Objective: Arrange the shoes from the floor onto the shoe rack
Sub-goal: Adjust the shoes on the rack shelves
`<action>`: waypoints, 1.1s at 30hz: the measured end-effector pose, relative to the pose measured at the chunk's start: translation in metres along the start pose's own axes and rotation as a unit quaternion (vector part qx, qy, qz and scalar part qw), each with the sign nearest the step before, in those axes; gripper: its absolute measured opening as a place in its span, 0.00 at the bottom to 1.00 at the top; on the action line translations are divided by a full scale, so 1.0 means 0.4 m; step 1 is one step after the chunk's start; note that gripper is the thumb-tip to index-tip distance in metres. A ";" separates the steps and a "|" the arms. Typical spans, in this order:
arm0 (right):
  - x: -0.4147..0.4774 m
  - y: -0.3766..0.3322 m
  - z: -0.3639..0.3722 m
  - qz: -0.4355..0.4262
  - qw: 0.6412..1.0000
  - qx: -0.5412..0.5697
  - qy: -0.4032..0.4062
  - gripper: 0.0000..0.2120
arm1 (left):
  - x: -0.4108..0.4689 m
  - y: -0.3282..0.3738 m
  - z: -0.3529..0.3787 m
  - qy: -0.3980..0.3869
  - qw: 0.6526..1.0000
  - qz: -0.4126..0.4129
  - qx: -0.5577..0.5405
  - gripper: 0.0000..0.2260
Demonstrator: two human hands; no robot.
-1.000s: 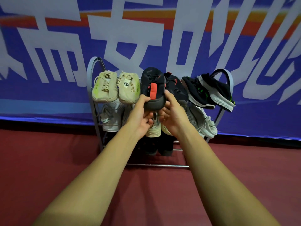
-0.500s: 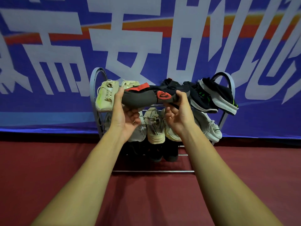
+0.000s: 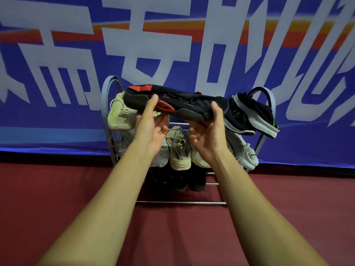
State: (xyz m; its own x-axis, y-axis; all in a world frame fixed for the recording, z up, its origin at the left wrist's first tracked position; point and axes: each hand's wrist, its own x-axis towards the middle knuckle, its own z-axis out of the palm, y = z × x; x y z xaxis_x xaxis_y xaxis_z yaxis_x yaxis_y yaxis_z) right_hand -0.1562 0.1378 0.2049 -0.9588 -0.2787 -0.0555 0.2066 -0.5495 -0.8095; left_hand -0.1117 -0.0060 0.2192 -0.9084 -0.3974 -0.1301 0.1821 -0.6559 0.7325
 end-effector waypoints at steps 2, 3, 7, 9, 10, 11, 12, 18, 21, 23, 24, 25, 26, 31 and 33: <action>0.003 -0.022 -0.015 -0.018 1.000 0.001 0.021 0.24 | 0.004 0.014 -0.001 0.007 1.000 0.007 -0.019 0.24; 0.004 -0.033 -0.022 -0.024 0.999 0.000 0.032 0.21 | 0.006 0.021 -0.003 0.009 1.000 0.009 -0.021 0.24; -0.002 -0.052 -0.038 -0.025 0.999 0.006 0.037 0.12 | 0.005 0.022 -0.010 0.004 1.000 0.014 0.000 0.24; -0.008 -0.046 -0.037 -0.020 0.999 0.032 0.031 0.11 | -0.001 0.013 0.000 -0.005 1.000 0.013 0.011 0.23; -0.011 -0.041 -0.035 -0.017 0.998 0.046 0.032 0.12 | -0.004 0.008 0.008 -0.014 1.000 0.014 0.023 0.21; -0.011 -0.035 -0.034 -0.017 0.998 0.057 0.036 0.13 | -0.005 0.004 0.017 -0.026 0.999 0.014 0.037 0.17; -0.011 -0.030 -0.033 -0.019 0.997 0.065 0.040 0.13 | -0.005 -0.002 0.026 -0.039 0.998 0.013 0.055 0.13; -0.006 0.015 -0.014 -0.011 0.998 0.042 0.035 0.04 | -0.001 -0.069 0.046 -0.070 0.983 -0.019 0.170 0.03; -0.003 0.048 -0.015 -0.002 0.999 -0.027 0.028 0.05 | 0.013 -0.095 0.032 -0.043 0.979 -0.024 0.196 0.03; -0.002 0.063 -0.024 0.005 0.997 -0.067 0.030 0.05 | 0.024 -0.103 0.024 -0.023 0.976 -0.023 0.217 0.03; 0.000 0.065 -0.029 0.009 0.996 -0.078 0.033 0.06 | 0.029 -0.106 0.022 -0.012 0.975 -0.025 0.220 0.04; 0.001 0.065 -0.035 0.014 0.996 -0.084 0.034 0.07 | 0.035 -0.108 0.021 -0.002 0.975 -0.026 0.219 0.05; 0.000 0.063 -0.039 0.020 0.996 -0.085 0.031 0.07 | 0.040 -0.108 0.023 0.008 0.976 -0.025 0.216 0.04; 0.005 0.062 -0.053 -0.001 0.994 -0.099 0.048 0.09 | 0.050 -0.107 0.021 0.035 0.975 -0.034 0.215 0.04; 0.011 0.062 -0.058 -0.002 0.996 -0.076 0.051 0.07 | 0.047 -0.120 0.021 0.035 0.979 -0.039 0.195 0.05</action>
State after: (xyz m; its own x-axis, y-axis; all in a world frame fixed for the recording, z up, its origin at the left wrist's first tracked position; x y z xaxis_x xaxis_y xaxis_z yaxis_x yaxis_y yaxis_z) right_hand -0.1598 0.1411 0.1710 -0.9760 -0.1910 -0.1045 0.1778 -0.4222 -0.8889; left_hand -0.1408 0.0232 0.1872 -0.8835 -0.4072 -0.2313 -0.0570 -0.3967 0.9162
